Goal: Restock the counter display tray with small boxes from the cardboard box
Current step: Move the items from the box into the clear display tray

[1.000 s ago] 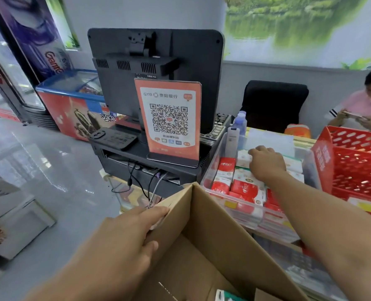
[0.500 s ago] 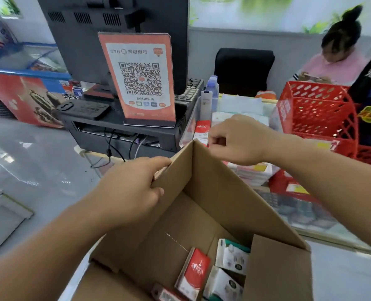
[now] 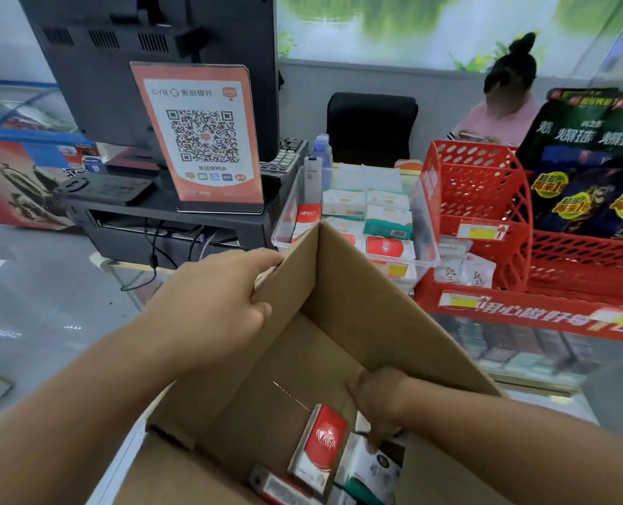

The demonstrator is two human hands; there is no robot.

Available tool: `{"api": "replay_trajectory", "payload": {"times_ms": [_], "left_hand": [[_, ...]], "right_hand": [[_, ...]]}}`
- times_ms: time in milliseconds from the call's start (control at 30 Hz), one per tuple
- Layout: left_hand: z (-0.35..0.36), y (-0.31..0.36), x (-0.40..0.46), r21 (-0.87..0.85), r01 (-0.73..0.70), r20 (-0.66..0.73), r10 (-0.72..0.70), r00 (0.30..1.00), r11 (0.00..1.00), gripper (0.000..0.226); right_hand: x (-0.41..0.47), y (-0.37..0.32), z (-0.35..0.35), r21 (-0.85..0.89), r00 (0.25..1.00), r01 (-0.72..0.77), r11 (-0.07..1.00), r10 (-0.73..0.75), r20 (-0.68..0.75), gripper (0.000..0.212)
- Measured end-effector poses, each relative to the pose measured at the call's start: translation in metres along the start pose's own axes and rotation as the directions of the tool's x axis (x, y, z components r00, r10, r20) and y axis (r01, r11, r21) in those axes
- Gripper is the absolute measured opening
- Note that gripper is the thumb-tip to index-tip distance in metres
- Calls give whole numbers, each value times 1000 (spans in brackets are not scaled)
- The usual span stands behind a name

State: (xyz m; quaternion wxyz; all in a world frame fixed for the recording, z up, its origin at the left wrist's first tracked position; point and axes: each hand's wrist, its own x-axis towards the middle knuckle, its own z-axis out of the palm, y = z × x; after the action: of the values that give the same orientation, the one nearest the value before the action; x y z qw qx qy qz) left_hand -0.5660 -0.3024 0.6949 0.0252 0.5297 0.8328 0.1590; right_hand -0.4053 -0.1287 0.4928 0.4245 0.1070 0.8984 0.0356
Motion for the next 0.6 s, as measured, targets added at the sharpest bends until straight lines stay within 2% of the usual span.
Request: {"api": "replay_trajectory", "payload": {"times_ms": [67,133,367,467,600], "left_hand": [[2,3,-2,5,1,3,-1,1000,1000,58],[3,5,-4,10,8,7,-8,1000,1000,59],[-2,22,-8,48,-12,-33,13,999,999,56],[-7,28,-8,82,-21,-58,26,998,996,57],[-8,29,-4,96,-8,-68,14,998,995,58]], "right_hand": [[0,-4,9,-12,999,-21,1000,21,25,115],[-6,-6,12,-17,999,-34,999,34,11,120],[-4,9,27,122,975,-139,983,158,-159,97],[-13,11,20,230,963,-94,969,146,-225,93],[-31,7,-8,359,932,45,932,90,-351,83]]}}
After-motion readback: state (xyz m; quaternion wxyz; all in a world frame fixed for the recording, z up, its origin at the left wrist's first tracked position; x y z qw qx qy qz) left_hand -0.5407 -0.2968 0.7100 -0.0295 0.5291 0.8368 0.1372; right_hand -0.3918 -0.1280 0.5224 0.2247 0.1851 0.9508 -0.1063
